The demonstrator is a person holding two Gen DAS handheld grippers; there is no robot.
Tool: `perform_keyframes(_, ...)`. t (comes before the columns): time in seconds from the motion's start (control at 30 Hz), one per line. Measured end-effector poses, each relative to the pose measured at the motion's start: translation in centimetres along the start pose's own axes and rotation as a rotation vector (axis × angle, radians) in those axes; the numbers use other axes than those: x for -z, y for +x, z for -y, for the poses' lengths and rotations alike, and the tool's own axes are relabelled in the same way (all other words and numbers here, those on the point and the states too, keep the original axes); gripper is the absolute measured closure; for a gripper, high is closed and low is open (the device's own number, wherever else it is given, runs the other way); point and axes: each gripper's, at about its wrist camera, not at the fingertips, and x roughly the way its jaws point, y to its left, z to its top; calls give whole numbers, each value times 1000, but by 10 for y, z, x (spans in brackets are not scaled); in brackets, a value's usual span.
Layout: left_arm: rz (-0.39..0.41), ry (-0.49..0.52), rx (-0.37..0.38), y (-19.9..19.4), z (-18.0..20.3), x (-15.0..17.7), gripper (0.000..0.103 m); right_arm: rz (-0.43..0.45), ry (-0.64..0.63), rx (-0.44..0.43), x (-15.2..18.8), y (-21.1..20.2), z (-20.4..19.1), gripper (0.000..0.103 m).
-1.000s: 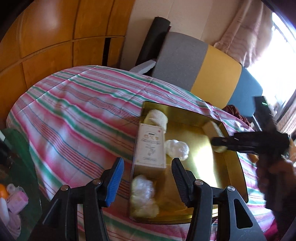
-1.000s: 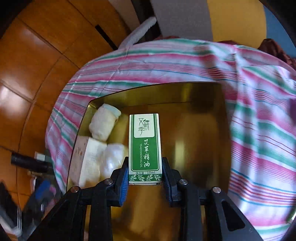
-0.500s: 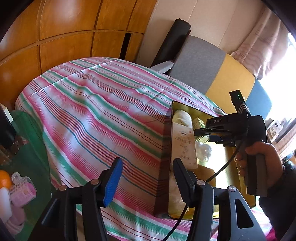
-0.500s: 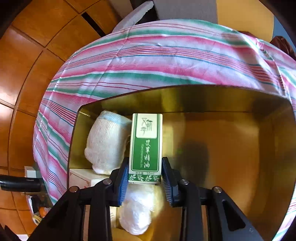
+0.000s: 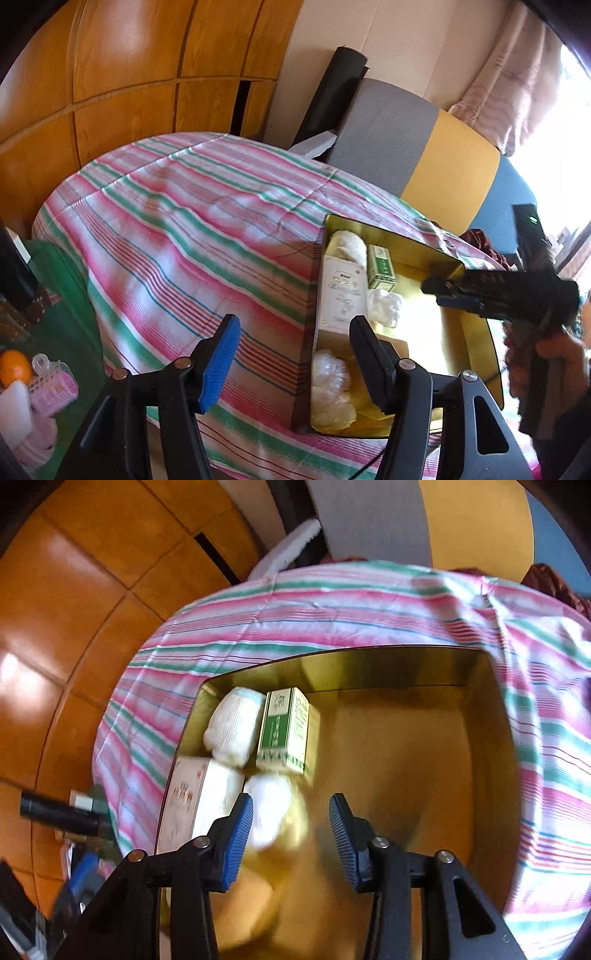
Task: Organize objects
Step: 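Lower the green box into the tray and open the right tool, then move both tools from the tray back to the remaining snacks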
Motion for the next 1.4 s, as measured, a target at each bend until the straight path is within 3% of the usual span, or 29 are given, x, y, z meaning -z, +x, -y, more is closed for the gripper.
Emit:
perform_keyframes(0.2, 19, 64, 13, -12, 26, 1, 35, 45, -60, -16, 41, -44, 19, 60)
perform_keyframes(0.37, 13, 125, 33, -18, 53, 6, 30, 58, -47, 18, 70, -70, 48, 60)
perform_keyframes(0.8, -11, 320, 102, -18, 139, 18, 30, 184, 132, 151, 106, -147, 164, 60)
perform_keyframes(1.1, -72, 418, 187, -1, 202, 21, 30, 284, 338, 317, 129, -189, 260, 60)
perform_keyframes(1.27, -116, 470, 248, 14, 250, 17, 30, 330, 482, 290, 140, -192, 293, 60)
perform_keyframes(1.4, -147, 509, 283, 31, 295, 14, 30, 356, 491, 259, 139, -197, 295, 60)
